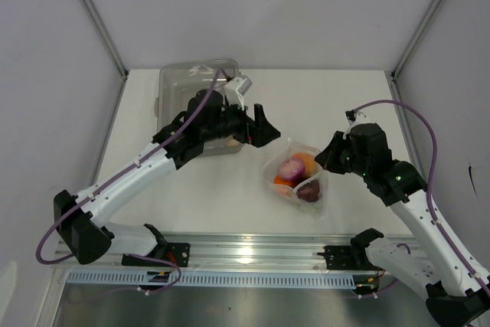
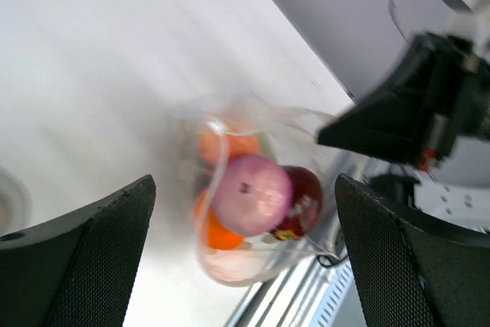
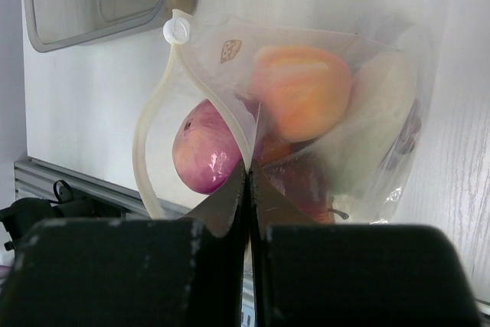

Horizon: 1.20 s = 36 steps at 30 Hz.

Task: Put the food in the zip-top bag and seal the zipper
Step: Place the fake fruit in the zipper food storage bag, then pick up the fake fruit from the bin.

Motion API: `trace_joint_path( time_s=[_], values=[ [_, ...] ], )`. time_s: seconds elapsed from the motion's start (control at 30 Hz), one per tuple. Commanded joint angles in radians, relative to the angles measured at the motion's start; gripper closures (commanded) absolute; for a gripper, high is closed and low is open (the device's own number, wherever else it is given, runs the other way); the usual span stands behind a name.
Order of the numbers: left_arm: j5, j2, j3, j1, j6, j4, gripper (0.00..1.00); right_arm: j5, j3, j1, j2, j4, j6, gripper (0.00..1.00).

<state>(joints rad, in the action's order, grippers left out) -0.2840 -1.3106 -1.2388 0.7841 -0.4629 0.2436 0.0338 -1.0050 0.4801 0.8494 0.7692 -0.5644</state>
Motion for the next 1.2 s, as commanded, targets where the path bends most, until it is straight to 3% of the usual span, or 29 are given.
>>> trace_joint_path(
  time_s=[0.0,0.4,0.63,0.73,0.87,1.17],
  values=[
    [0.126,0.028,-0.002,-0.104,-0.02,0.068,0.0,-0.012,-0.014,-0.005,-0.019,-0.01,-0.005,1.0],
    [0.451,-0.188,-0.215,-0.328,-0.164,0.35,0.01,-0.018,-0.017,-0.006,-0.018,-0.005,0.001,1.0],
    [0.474,-0.453,-0.385,-0.408,-0.088,0.453,0.01,-0.025,-0.027,-0.008,-0.019,0.008,0.008,1.0],
    [0.387,-0.535,-0.448,-0.444,-0.025,0.465,0.0,-0.028,-0.027,-0.009,-0.024,0.015,0.009,1.0],
    [0.374,-0.68,-0.547,-0.454,-0.014,0.525,0.01,-0.029,-0.023,-0.012,-0.018,0.013,0.014,1.0],
    [0.399,-0.815,-0.7,-0.462,0.012,0.58,0.01,-0.026,-0.026,-0.015,-0.007,0.01,0.018,1.0]
  ],
)
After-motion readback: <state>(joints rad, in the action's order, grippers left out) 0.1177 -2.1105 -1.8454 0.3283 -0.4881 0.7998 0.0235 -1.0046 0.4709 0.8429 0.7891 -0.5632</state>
